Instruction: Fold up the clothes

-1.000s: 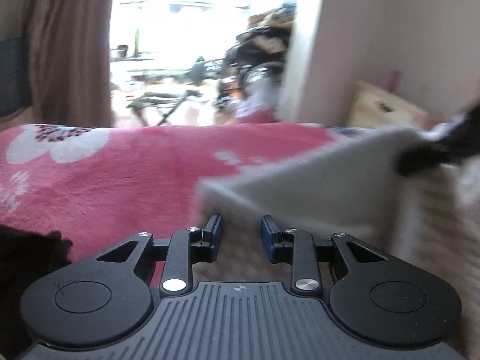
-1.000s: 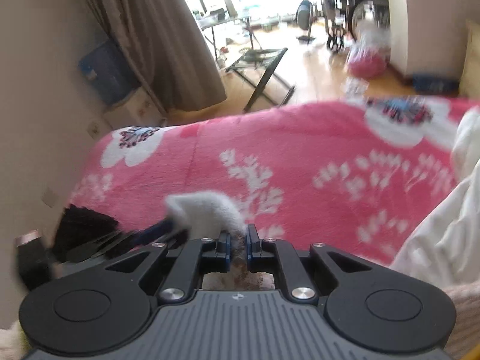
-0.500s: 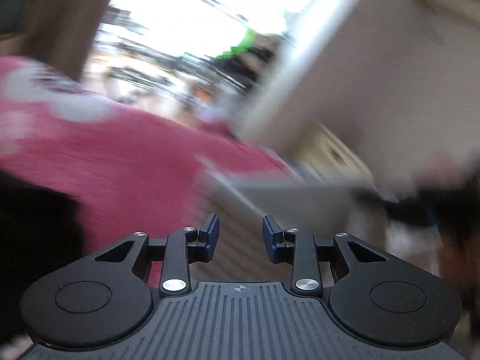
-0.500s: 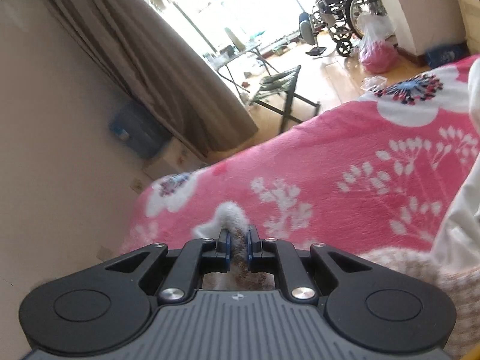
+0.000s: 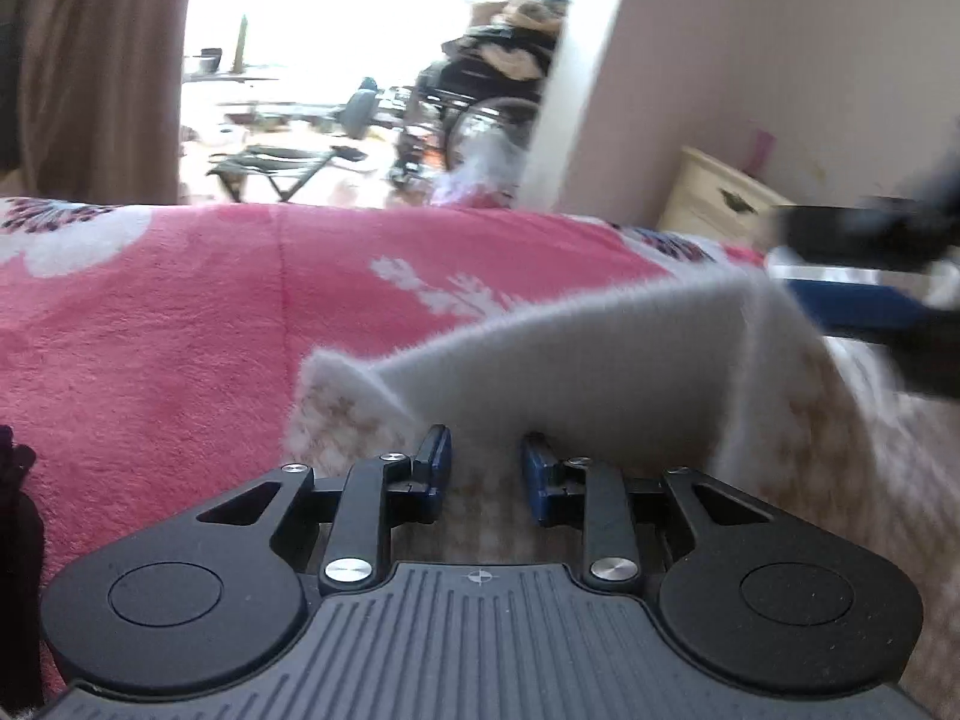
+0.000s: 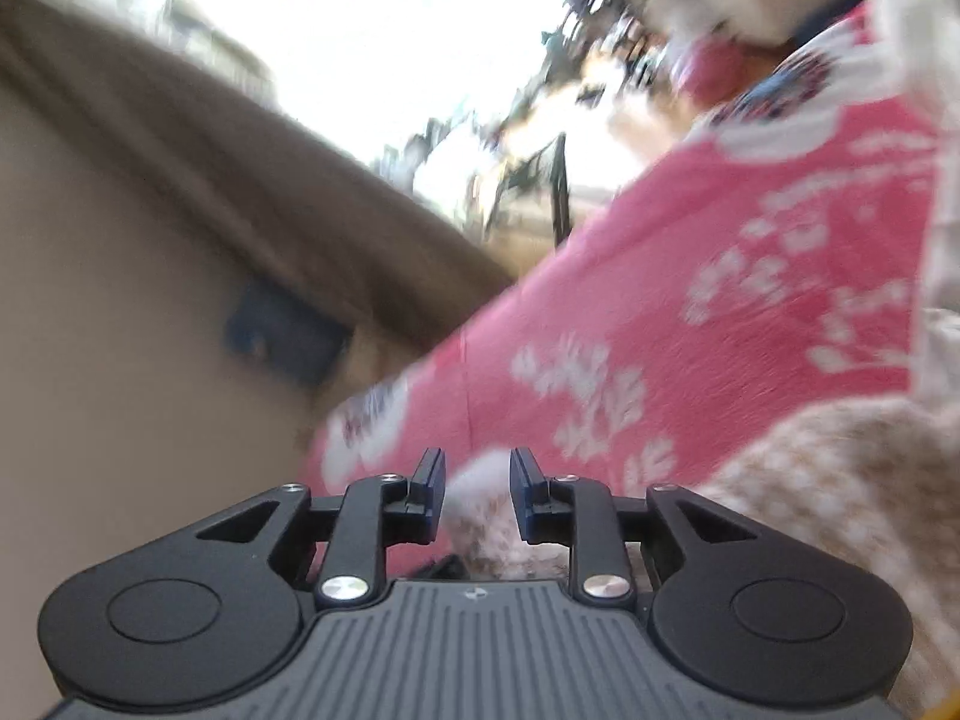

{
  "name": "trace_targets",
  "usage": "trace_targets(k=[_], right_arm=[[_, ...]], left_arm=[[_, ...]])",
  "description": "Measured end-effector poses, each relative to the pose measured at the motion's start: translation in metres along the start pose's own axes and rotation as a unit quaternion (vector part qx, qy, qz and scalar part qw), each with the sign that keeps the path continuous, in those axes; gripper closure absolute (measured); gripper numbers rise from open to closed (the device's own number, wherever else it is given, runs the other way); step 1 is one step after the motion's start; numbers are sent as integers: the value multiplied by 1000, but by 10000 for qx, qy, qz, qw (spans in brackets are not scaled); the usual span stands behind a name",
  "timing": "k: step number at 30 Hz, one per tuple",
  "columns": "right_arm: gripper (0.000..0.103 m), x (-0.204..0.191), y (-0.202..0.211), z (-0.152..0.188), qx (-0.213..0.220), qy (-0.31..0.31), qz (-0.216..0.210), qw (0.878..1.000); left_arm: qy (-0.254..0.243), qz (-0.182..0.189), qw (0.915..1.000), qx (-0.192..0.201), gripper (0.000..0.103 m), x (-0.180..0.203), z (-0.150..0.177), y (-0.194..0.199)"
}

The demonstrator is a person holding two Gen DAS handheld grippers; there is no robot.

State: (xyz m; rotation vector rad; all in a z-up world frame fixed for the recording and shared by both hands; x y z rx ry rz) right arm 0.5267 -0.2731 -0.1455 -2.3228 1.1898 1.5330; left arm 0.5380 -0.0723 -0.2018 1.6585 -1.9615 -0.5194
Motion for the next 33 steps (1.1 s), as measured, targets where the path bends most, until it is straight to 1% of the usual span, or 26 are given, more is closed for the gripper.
trace_targets(k=[2,3,5,7,8,9,11,13,14,16,18,19,20,21,24,25,26,27,30,31,32,33], right_arm=[[74,-13,45,7,296,84,-108,9995],[73,-23,73,15,374,202,-105,9990],[68,-43,131,37,466,543,90,9974],[66,-63,194,67,518,964,628,9920],[63,-70,223,79,588,1048,893,9887],[63,-76,252,93,664,1073,1154,9853],[63,-87,310,117,909,1014,1689,9762],[63,-97,362,137,1221,901,2121,9654],[63,-102,382,147,1334,892,2327,9592],[63,-110,411,165,1392,964,2711,9475],[63,-114,427,182,1262,1090,3005,9391],[63,-115,429,192,1180,1223,3196,9322],[63,-114,428,202,1077,1367,3396,9243],[63,-112,424,212,924,1494,3511,9197],[63,-103,401,242,454,1843,3670,9107],[63,-100,389,251,314,2046,3726,9046],[63,-99,379,260,191,2310,3807,8952],[63,-98,369,268,71,2573,3851,8863],[64,-100,342,281,-74,3235,3760,8683],[64,-101,331,284,-120,3489,3757,8585],[64,-102,319,288,-189,3791,3786,8442],[64,-101,306,291,-285,4146,3850,8240]], left_arm=[[87,-166,9998,-38,75,0,-7,-7],[124,-241,9996,-87,75,1,-10,-11],[302,-317,9988,-200,75,-1,-16,-19],[647,-195,9971,-340,75,-16,-18,-18],[901,-65,9949,-438,74,-23,-19,-16],[1157,74,9917,-562,73,-29,-19,-12],[1669,356,9814,-881,71,-46,-22,-10],[1742,499,9787,-961,68,-52,-28,-1],[1704,509,9796,-937,67,-53,-32,6],[1771,382,9784,-993,65,-57,-40,17],[1790,135,9782,-1047,65,-62,-47,28],[1772,-10,9785,-1051,65,-64,-49,35],[1669,-111,9805,-1035,65,-63,-51,44],[1545,-163,9823,-1049,65,-60,-50,54],[1017,-102,9881,-1149,65,-42,-36,90],[831,-1,9895,-1182,65,-31,-28,101],[653,95,9904,-1217,65,-21,-20,111],[593,112,9897,-1296,65,-14,-11,114],[415,163,9872,-1532,66,7,15,123],[356,180,9861,-1610,66,14,24,127],[296,197,9850,-1688,66,21,33,130],[241,213,9838,-1766,67,28,42,132]])
Point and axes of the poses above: each gripper's, at about its wrist camera, not at the fingertips, and y roughly against the way its jaws point, x to its right, z to its underside, the point moved 3 cm from there along -y, roughly the way its jaws point, and after that the axes turned 8 degrees about -z, right-handed, at the moved point
